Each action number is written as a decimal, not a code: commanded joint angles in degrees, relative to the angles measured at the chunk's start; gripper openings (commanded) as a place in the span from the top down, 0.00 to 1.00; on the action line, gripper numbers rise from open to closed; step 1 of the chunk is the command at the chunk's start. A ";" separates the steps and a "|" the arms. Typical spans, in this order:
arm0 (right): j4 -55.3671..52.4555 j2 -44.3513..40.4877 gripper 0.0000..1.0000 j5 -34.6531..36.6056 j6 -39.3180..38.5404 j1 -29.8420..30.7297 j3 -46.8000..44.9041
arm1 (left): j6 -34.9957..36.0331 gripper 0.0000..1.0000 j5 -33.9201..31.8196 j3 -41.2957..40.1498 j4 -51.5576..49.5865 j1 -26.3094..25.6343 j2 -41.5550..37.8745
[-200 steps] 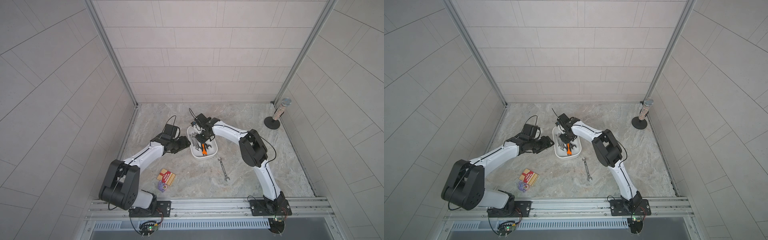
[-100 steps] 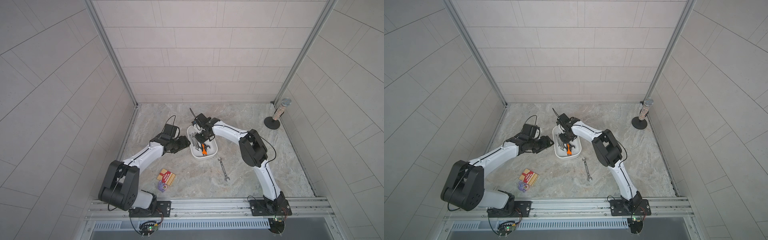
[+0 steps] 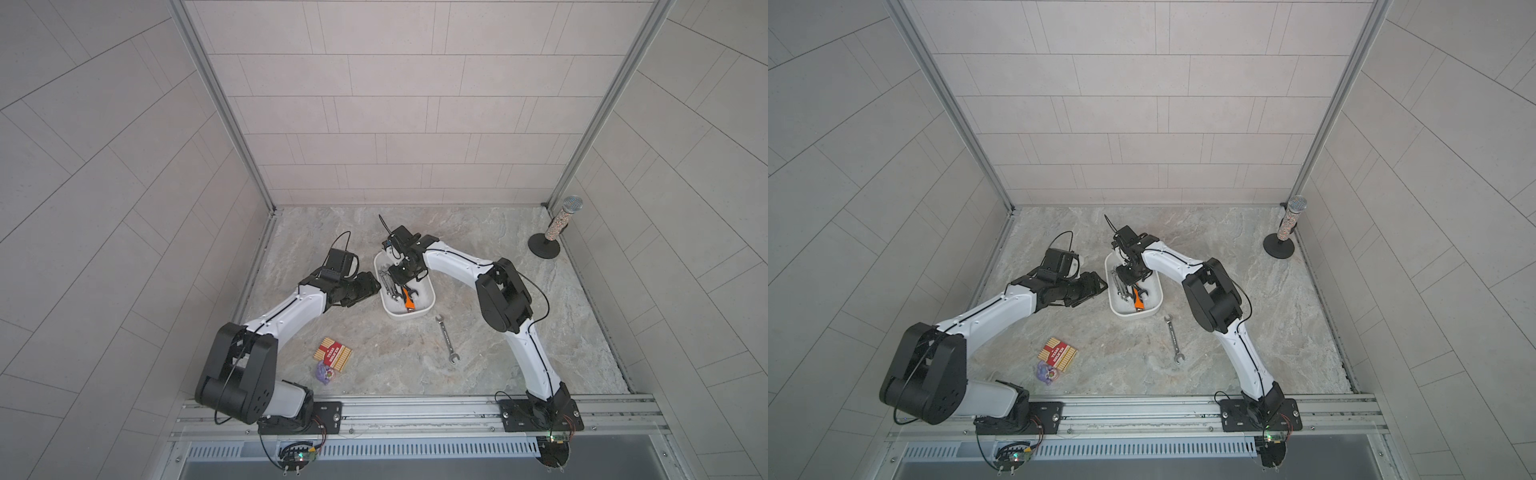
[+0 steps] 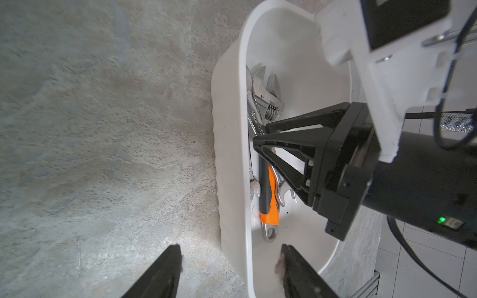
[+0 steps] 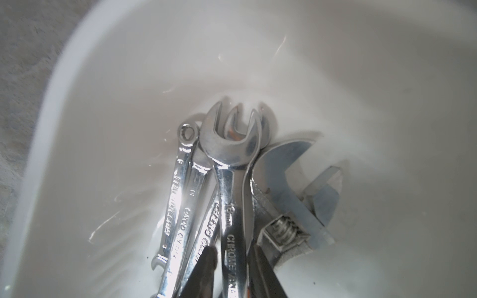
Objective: Take out the wrench from the storage box
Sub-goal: Pick up the wrench from the storage box.
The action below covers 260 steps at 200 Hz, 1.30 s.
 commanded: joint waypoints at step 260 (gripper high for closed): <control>0.48 2.66 0.81 20.88 -8.09 6.32 -0.40 | -5.24 0.33 4.91 -3.59 6.23 6.81 -2.52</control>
